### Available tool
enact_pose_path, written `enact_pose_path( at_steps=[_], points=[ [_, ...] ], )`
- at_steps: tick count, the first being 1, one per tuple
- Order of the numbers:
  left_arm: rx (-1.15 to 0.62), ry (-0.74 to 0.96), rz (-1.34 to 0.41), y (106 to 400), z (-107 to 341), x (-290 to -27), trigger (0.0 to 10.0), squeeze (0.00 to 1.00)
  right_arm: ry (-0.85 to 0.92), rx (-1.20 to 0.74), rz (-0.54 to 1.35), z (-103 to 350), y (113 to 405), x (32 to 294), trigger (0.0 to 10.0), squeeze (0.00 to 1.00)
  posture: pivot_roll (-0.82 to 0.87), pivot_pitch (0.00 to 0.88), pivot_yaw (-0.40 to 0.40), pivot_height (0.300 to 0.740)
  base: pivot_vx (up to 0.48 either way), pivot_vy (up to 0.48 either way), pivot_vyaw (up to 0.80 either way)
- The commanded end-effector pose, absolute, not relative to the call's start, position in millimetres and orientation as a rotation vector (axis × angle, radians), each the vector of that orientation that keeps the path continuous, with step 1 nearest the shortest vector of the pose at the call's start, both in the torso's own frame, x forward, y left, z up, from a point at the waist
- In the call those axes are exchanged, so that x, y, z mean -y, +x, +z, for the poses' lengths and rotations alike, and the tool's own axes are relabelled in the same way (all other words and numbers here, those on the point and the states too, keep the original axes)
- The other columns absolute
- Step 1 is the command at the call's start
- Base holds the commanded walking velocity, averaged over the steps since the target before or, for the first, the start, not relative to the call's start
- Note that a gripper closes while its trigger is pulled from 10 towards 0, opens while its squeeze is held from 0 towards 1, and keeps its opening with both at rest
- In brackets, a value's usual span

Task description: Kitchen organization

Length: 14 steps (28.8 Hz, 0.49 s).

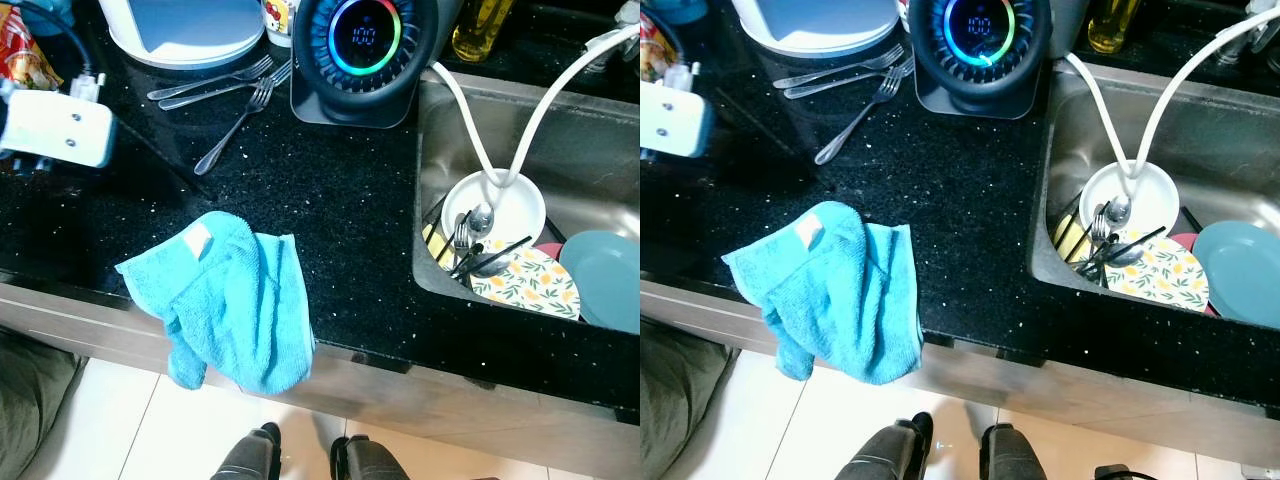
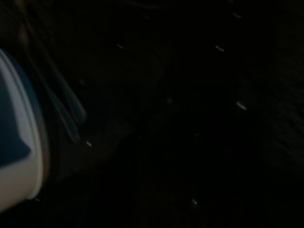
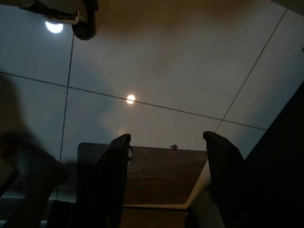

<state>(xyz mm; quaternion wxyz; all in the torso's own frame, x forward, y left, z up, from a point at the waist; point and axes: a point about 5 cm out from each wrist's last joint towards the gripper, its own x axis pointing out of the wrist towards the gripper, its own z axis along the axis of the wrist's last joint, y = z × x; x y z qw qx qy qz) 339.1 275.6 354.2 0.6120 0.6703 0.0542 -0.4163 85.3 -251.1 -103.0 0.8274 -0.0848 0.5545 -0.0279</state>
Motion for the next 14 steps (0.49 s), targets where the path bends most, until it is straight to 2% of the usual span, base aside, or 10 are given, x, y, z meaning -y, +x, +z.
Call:
enact_pose_path(
  at_steps=[1,7,14],
  points=[
    [-0.126,1.552,-0.980,343.5,348.2,-269.9,10.0,0.00,-0.171,-1.220,-0.079,-105.7,70.8,252.5,10.0,0.00,0.04,0.298,-0.030,0.740,0.000,0.000,0.00],
    [-0.081,1.511,-1.014,349.9,342.9,-257.4,10.0,0.00,-0.167,-1.223,-0.087,-106.1,69.2,252.3,10.0,0.00,0.03,0.297,-0.026,0.740,0.000,0.000,0.00],
    [-0.319,1.289,-1.213,345.4,319.6,-267.2,10.0,0.00,-0.172,-1.223,-0.103,-105.6,68.6,254.6,10.0,0.00,0.02,0.294,-0.021,0.740,0.000,0.000,0.00]
  ],
)
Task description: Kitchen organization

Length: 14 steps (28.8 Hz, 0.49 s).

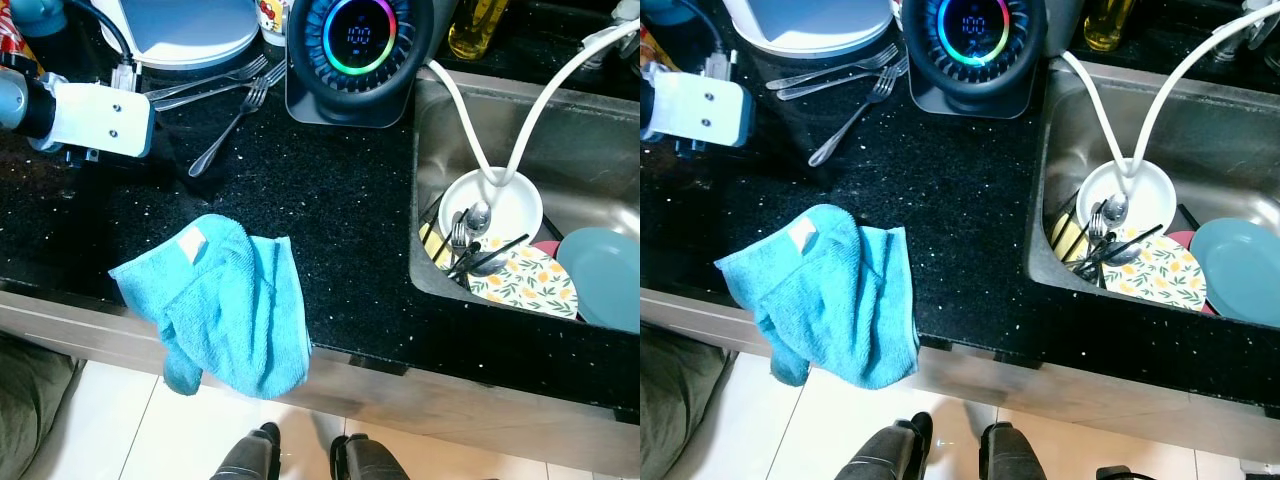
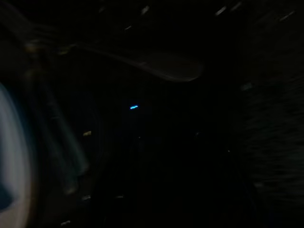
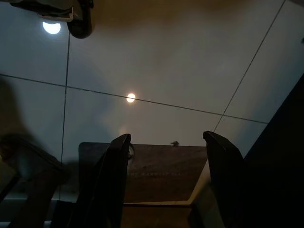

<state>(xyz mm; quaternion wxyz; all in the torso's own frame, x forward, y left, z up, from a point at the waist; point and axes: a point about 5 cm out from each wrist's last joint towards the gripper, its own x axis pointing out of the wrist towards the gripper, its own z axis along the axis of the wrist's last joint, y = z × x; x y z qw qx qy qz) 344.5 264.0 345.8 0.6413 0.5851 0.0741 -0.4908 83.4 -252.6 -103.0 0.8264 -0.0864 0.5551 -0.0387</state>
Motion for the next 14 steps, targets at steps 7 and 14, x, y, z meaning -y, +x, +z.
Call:
enact_pose_path(
  at_steps=[7,14],
  points=[
    [-0.535,1.155,-1.223,340.8,302.0,-284.9,10.0,0.00,-0.179,-1.218,-0.117,-105.0,70.7,255.8,10.0,0.00,0.03,0.288,-0.020,0.740,0.000,0.000,0.00],
    [-0.593,1.104,-1.184,339.7,303.4,-291.9,10.0,0.00,-0.181,-1.212,-0.125,-104.6,73.1,256.0,10.0,0.00,0.02,0.281,-0.018,0.740,0.000,0.000,0.00]
  ],
)
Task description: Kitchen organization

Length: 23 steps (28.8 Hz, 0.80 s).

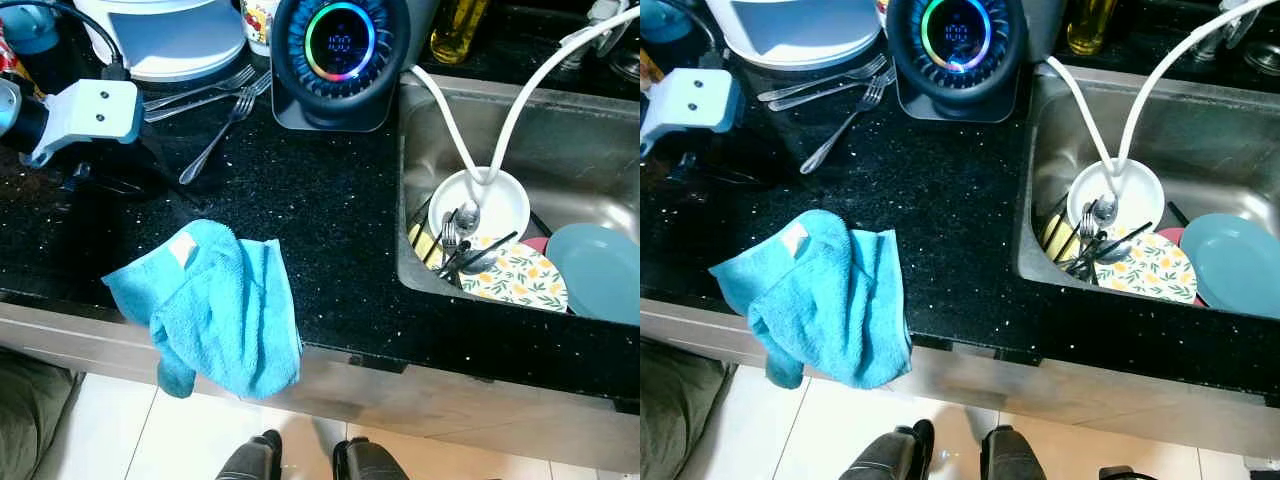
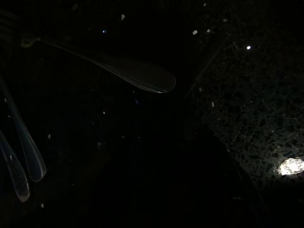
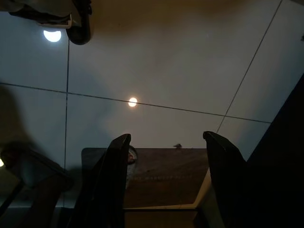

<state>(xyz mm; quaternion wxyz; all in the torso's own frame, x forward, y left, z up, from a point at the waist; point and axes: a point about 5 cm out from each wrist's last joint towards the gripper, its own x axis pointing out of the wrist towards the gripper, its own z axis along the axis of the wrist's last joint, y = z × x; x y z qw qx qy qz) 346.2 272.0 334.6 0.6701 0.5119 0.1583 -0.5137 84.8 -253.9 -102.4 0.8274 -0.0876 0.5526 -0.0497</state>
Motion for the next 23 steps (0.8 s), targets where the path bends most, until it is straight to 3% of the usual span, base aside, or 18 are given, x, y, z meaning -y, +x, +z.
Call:
enact_pose_path(
  at_steps=[1,3,4,5,6,23],
  points=[
    [-0.594,1.091,-1.183,339.5,303.9,-292.0,10.0,0.00,-0.181,-1.211,-0.127,-104.5,73.4,256.1,10.0,0.00,0.02,0.280,-0.018,0.740,0.000,0.000,0.00],
    [-0.595,1.077,-1.183,339.3,304.5,-291.8,10.0,0.00,-0.182,-1.211,-0.128,-104.4,73.7,256.2,10.0,0.00,0.02,0.280,-0.018,0.740,0.000,0.000,0.00],
    [-0.603,1.069,-1.181,339.0,304.1,-292.5,4.5,0.00,-0.182,-1.210,-0.129,-104.4,73.8,256.3,10.0,0.00,0.02,0.280,-0.017,0.740,0.000,0.000,0.00],
    [-0.609,1.064,-1.180,338.8,303.7,-293.0,4.5,0.00,-0.183,-1.210,-0.130,-104.4,73.8,256.4,10.0,0.00,0.02,0.280,-0.017,0.740,0.000,0.000,0.00],
    [-0.587,1.050,-1.179,339.6,305.0,-291.6,0.0,0.00,-0.183,-1.210,-0.132,-104.3,73.9,256.7,10.0,0.00,0.02,0.280,-0.017,0.740,0.000,0.000,0.00],
    [-0.663,0.995,-1.190,334.6,300.3,-295.6,0.0,0.00,-0.188,-1.209,-0.147,-103.1,74.1,260.5,10.0,0.00,0.02,0.282,-0.020,0.740,0.000,0.000,0.00]
  ],
)
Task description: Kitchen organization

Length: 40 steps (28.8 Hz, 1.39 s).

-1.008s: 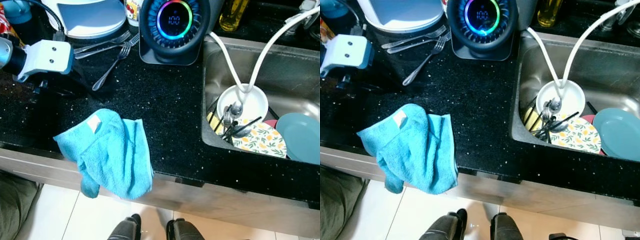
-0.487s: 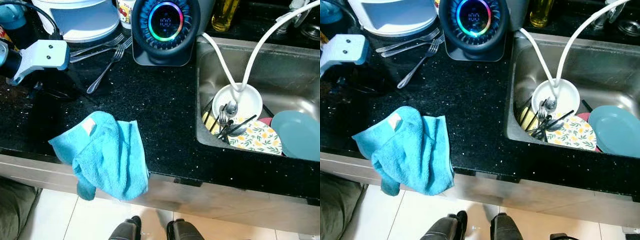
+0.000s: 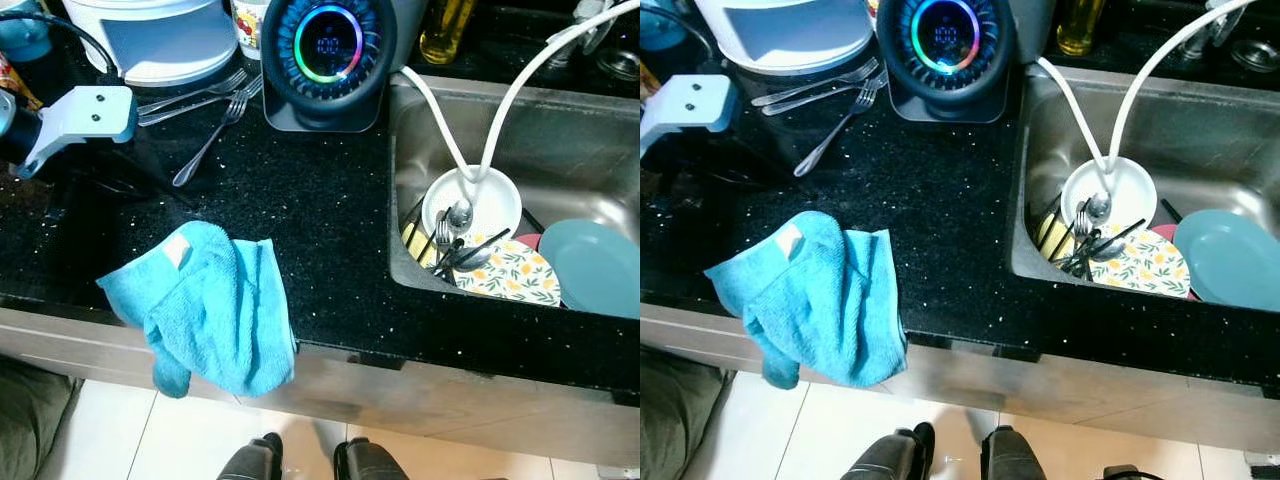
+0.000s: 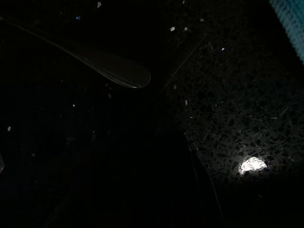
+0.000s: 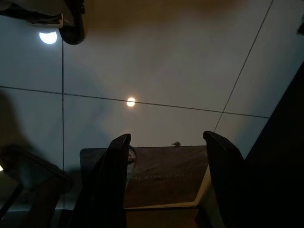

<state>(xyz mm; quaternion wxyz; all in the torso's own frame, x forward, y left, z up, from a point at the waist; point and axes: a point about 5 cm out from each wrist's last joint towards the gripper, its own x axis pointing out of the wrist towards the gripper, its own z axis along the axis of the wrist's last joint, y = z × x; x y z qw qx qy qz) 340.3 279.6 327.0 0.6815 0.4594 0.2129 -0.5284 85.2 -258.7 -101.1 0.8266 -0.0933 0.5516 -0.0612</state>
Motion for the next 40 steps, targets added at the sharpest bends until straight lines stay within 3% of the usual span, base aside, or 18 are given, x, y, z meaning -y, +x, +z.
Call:
enact_pose_path(
  at_steps=[1,8,11,12,13,14,15,16,17,18,19,20,21,22,33,40],
  points=[
    [-0.663,0.992,-1.190,334.4,300.4,-295.6,0.0,0.00,-0.188,-1.208,-0.147,-103.1,74.2,260.4,10.0,0.00,0.02,0.281,-0.019,0.740,0.000,0.000,0.00],
    [-0.583,0.947,-1.213,334.9,306.8,-288.7,0.0,0.00,-0.187,-1.208,-0.145,-103.4,74.4,259.5,10.0,0.00,0.02,0.280,-0.020,0.740,0.000,0.000,0.00],
    [-0.456,0.865,-1.233,336.9,319.3,-278.2,0.0,0.00,-0.188,-1.208,-0.143,-103.5,74.6,258.9,10.0,0.00,0.02,0.278,-0.021,0.740,0.000,0.000,0.00],
    [-0.331,0.788,-1.240,338.5,334.8,-270.1,0.0,0.00,-0.188,-1.209,-0.141,-103.7,74.6,258.4,10.0,0.00,0.02,0.277,-0.022,0.740,0.000,0.000,0.00],
    [-0.227,0.722,-1.247,338.5,349.4,-264.3,0.8,0.00,-0.188,-1.210,-0.140,-103.8,74.6,257.9,10.0,0.00,0.02,0.277,-0.024,0.740,0.000,0.000,0.00],
    [-0.147,0.672,-1.245,338.5,361.9,-261.1,3.6,0.00,-0.189,-1.211,-0.138,-104.0,74.6,257.5,10.0,0.00,0.02,0.276,-0.024,0.740,0.000,0.000,0.00],
    [-0.147,0.672,-1.245,338.5,361.9,-261.1,3.6,0.00,-0.189,-1.211,-0.138,-104.0,74.6,257.5,10.0,0.00,0.02,0.276,-0.024,0.740,0.000,0.000,0.00],
    [-0.056,0.603,-1.231,337.9,379.6,-259.0,10.0,0.00,-0.191,-1.212,-0.136,-104.1,74.5,257.3,10.0,0.00,0.02,0.276,-0.024,0.740,0.000,0.000,0.00],
    [-0.056,0.603,-1.231,337.9,379.6,-259.0,10.0,0.00,-0.191,-1.212,-0.136,-104.1,74.5,257.3,10.0,0.00,0.02,0.276,-0.024,0.740,0.000,0.000,0.00],
    [-0.004,0.537,-1.209,337.8,392.0,-259.6,10.0,0.42,-0.192,-1.213,-0.135,-104.1,74.7,257.3,10.0,0.00,0.03,0.275,-0.023,0.740,0.000,0.000,0.00],
    [0.008,0.519,-1.204,337.7,394.6,-260.0,10.0,0.42,-0.193,-1.213,-0.135,-104.1,74.9,257.1,10.0,0.00,0.03,0.273,-0.023,0.740,0.000,0.000,0.00],
    [0.018,0.484,-1.198,337.7,397.0,-260.9,10.0,0.53,-0.194,-1.213,-0.134,-104.2,74.9,256.9,10.0,0.00,0.03,0.272,-0.022,0.740,0.000,0.000,0.00],
    [0.018,0.484,-1.198,337.7,397.0,-260.9,10.0,0.53,-0.194,-1.213,-0.134,-104.2,74.9,256.9,10.0,0.00,0.03,0.272,-0.022,0.740,0.000,0.000,0.00],
    [0.006,0.467,-1.195,337.2,396.0,-262.6,10.0,1.00,-0.195,-1.214,-0.134,-104.3,74.9,256.6,10.0,0.00,0.03,0.271,-0.021,0.740,0.000,0.000,0.00],
    [-0.293,0.506,-1.182,330.5,355.0,-282.0,10.0,1.00,-0.200,-1.223,-0.139,-104.3,71.8,258.8,10.0,0.00,0.02,0.277,-0.020,0.740,0.000,0.000,0.00],
    [-0.315,0.578,-1.153,334.7,347.9,-285.8,10.0,1.00,-0.199,-1.228,-0.142,-104.5,68.4,259.7,10.0,0.00,0.01,0.293,-0.016,0.740,0.000,0.000,0.00]
  ],
)
